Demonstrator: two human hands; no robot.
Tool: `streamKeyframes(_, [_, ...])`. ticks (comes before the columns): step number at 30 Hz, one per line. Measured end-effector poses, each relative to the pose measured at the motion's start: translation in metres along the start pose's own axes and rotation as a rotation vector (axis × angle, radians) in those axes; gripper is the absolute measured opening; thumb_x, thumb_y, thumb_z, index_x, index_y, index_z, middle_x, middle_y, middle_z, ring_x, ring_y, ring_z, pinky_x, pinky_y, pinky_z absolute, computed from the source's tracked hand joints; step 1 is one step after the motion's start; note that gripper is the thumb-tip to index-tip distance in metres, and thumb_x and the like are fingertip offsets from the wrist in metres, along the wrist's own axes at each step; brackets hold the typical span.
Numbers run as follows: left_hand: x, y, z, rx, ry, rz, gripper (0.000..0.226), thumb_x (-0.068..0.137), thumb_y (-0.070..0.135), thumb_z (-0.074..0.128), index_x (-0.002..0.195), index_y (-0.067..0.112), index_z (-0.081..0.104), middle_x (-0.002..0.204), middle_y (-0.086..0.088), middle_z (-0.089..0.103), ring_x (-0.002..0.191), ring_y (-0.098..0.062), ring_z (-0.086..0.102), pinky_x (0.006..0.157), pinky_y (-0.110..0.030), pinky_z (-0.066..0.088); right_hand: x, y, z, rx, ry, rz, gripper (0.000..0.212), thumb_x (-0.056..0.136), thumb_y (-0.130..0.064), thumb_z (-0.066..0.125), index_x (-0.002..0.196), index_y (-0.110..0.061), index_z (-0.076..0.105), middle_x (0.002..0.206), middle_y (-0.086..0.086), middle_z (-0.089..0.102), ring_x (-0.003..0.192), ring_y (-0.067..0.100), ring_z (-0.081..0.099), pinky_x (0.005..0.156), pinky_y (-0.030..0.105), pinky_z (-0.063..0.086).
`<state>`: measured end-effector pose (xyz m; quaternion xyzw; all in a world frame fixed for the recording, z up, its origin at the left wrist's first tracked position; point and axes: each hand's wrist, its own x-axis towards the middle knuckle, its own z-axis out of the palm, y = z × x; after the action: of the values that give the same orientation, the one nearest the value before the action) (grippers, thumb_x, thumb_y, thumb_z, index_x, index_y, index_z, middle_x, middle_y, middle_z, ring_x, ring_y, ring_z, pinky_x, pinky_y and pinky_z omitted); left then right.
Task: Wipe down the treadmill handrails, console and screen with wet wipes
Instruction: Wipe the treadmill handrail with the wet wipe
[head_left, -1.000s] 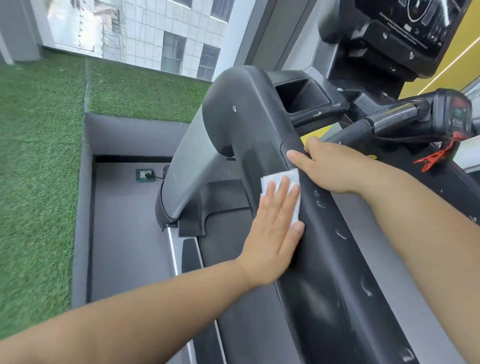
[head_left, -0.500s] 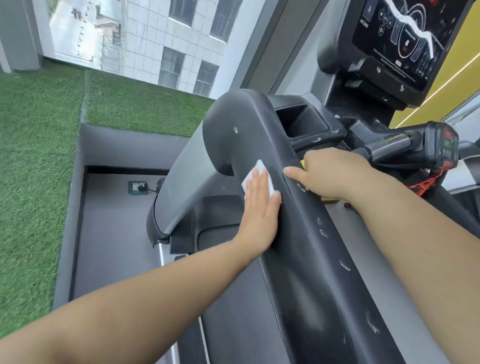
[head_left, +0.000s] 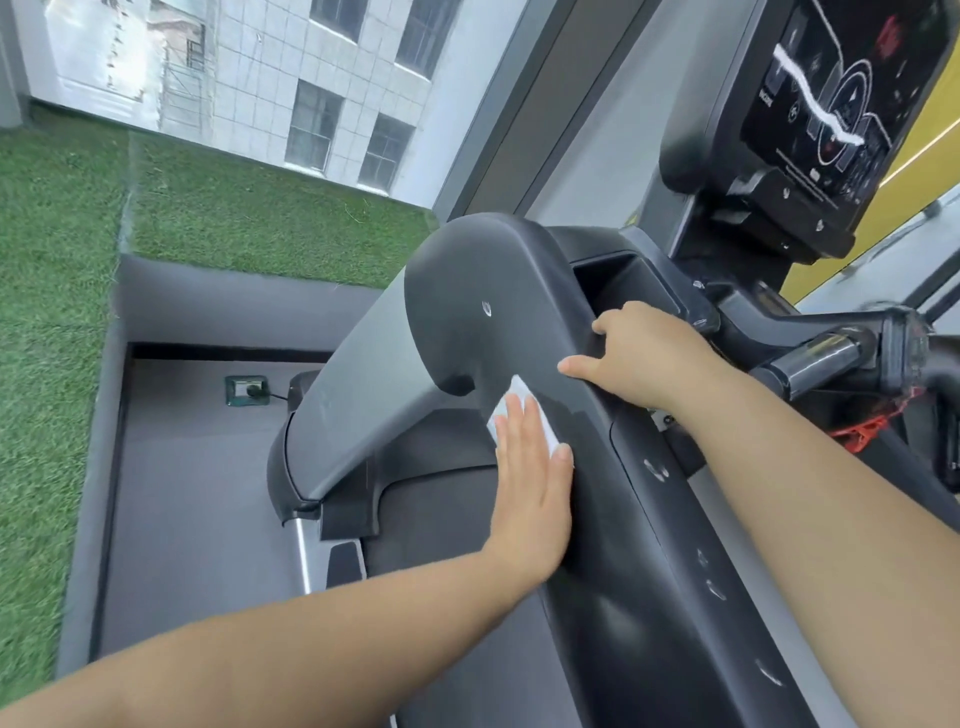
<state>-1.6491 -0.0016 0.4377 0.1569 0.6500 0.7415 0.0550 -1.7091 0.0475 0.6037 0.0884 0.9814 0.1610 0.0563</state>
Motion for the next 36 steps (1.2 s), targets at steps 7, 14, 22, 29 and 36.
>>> streamKeyframes(7, [0.040, 0.004, -0.017, -0.095, 0.041, -0.106, 0.055, 0.104, 0.023, 0.017, 0.146, 0.025, -0.018, 0.145, 0.026, -0.021, 0.130, 0.011, -0.022, 0.110, -0.014, -0.017, -0.002, -0.002, -0.008, 0.007, -0.001, -0.023, 0.058, 0.084, -0.055, 0.059, 0.122, -0.011, 0.058, 0.117, 0.007, 0.054, 0.108, 0.024, 0.052, 0.081, 0.032, 0.040])
streamKeyframes(14, [0.007, 0.008, -0.016, -0.201, 0.003, -0.171, 0.054, 0.103, 0.033, 0.017, 0.144, 0.035, -0.019, 0.143, 0.034, -0.029, 0.132, 0.013, -0.026, 0.107, -0.015, -0.009, 0.006, -0.001, -0.009, 0.028, -0.011, -0.010, 0.060, 0.081, -0.055, 0.063, 0.122, -0.013, 0.059, 0.104, -0.002, 0.060, 0.104, 0.019, 0.054, 0.080, 0.031, 0.044])
streamKeyframes(22, [0.056, 0.008, -0.027, 0.016, 0.112, -0.060, 0.062, 0.098, 0.041, 0.014, 0.148, 0.015, -0.011, 0.157, 0.005, -0.015, 0.143, -0.009, -0.016, 0.118, -0.029, -0.005, 0.014, 0.006, -0.004, 0.105, 0.011, 0.014, 0.064, 0.075, -0.057, 0.069, 0.126, -0.019, 0.058, 0.077, -0.016, 0.039, 0.091, 0.012, 0.045, 0.074, 0.027, 0.035])
streamKeyframes(29, [0.044, 0.004, -0.023, 0.103, -0.029, 0.082, 0.052, 0.103, 0.027, 0.019, 0.135, 0.033, -0.022, 0.139, 0.028, -0.033, 0.126, 0.009, -0.038, 0.111, -0.017, -0.018, 0.014, 0.007, -0.003, 0.097, 0.021, -0.002, 0.066, 0.077, -0.057, 0.066, 0.129, -0.018, 0.056, 0.092, -0.011, 0.043, 0.095, 0.012, 0.047, 0.077, 0.027, 0.037])
streamKeyframes(36, [0.032, 0.010, -0.027, 0.251, -0.130, 0.164, 0.056, 0.092, 0.057, 0.006, 0.130, 0.038, -0.029, 0.137, 0.024, -0.042, 0.129, 0.002, -0.041, 0.110, -0.020, -0.022, 0.013, 0.006, -0.009, 0.048, -0.045, -0.042, 0.039, 0.091, -0.051, 0.050, 0.099, -0.015, 0.065, 0.090, -0.003, 0.051, 0.086, 0.017, 0.050, 0.072, 0.030, 0.039])
